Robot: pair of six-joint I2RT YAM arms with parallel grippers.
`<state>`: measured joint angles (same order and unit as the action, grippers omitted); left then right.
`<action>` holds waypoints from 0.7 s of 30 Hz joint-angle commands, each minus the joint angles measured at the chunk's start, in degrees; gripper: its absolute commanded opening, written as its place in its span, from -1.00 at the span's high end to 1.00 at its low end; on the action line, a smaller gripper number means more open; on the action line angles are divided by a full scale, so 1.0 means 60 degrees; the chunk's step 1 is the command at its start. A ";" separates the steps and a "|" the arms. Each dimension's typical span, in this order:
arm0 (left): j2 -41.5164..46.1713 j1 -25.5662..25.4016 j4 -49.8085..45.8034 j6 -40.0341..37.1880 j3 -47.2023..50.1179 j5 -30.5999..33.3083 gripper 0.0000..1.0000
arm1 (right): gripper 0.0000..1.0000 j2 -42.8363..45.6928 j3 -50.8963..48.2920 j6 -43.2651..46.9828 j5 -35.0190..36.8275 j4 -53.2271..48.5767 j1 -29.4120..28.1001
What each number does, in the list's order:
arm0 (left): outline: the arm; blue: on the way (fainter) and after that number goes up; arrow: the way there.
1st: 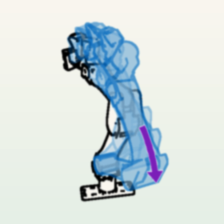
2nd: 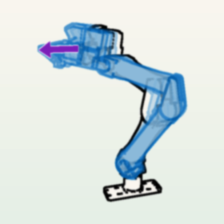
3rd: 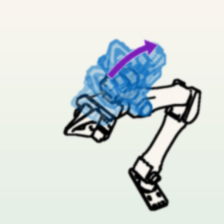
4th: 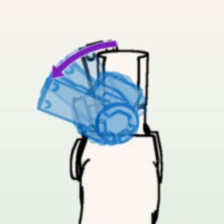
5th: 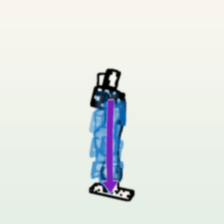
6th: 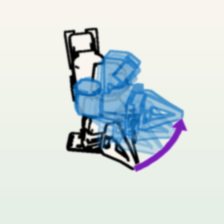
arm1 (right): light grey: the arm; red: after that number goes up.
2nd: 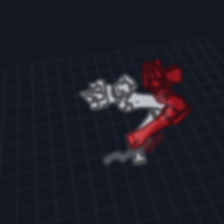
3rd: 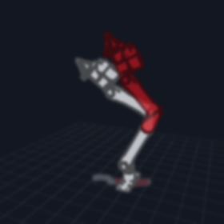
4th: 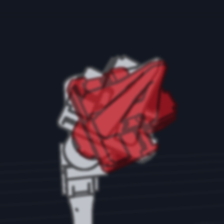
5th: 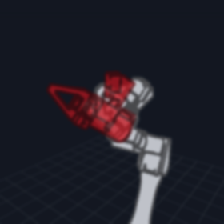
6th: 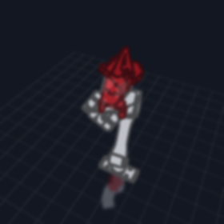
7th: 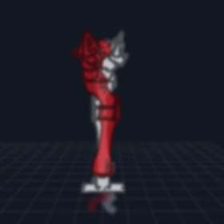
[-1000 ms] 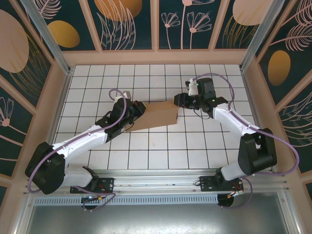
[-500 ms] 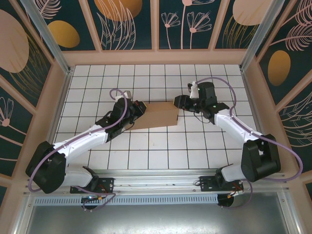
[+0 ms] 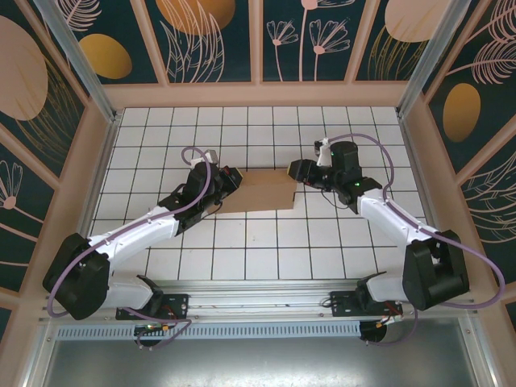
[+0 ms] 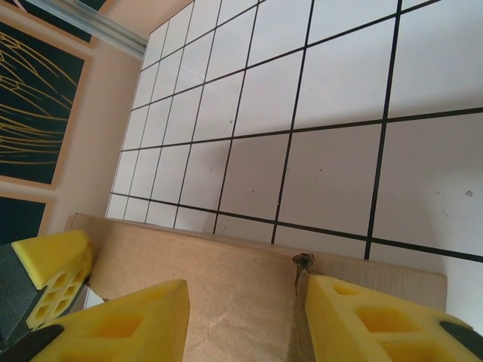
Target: Fold the paper box
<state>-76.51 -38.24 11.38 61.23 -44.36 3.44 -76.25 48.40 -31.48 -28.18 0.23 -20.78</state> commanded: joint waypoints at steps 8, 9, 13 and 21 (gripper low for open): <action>-0.0520 -0.0057 -0.1427 -0.0171 0.0626 -0.0383 1.00 | 0.04 0.0364 -0.0499 0.0064 -0.0093 -0.0462 0.0051; -0.0538 -0.0055 -0.1440 -0.0169 0.0626 -0.0383 1.00 | 0.04 0.0420 -0.0511 0.0098 -0.0093 -0.0441 0.0081; -0.0555 -0.0060 -0.1442 -0.0169 0.0617 -0.0387 1.00 | 0.03 0.0610 -0.0473 0.0185 -0.0151 -0.0488 0.0216; -0.0580 -0.0062 -0.1500 -0.0198 0.0567 -0.0385 1.00 | 0.02 0.0627 -0.0468 0.0383 -0.0243 -0.0698 0.0273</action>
<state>-76.84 -38.24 12.91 61.06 -43.86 3.49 -73.52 46.44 -30.39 -28.60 -2.33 -19.46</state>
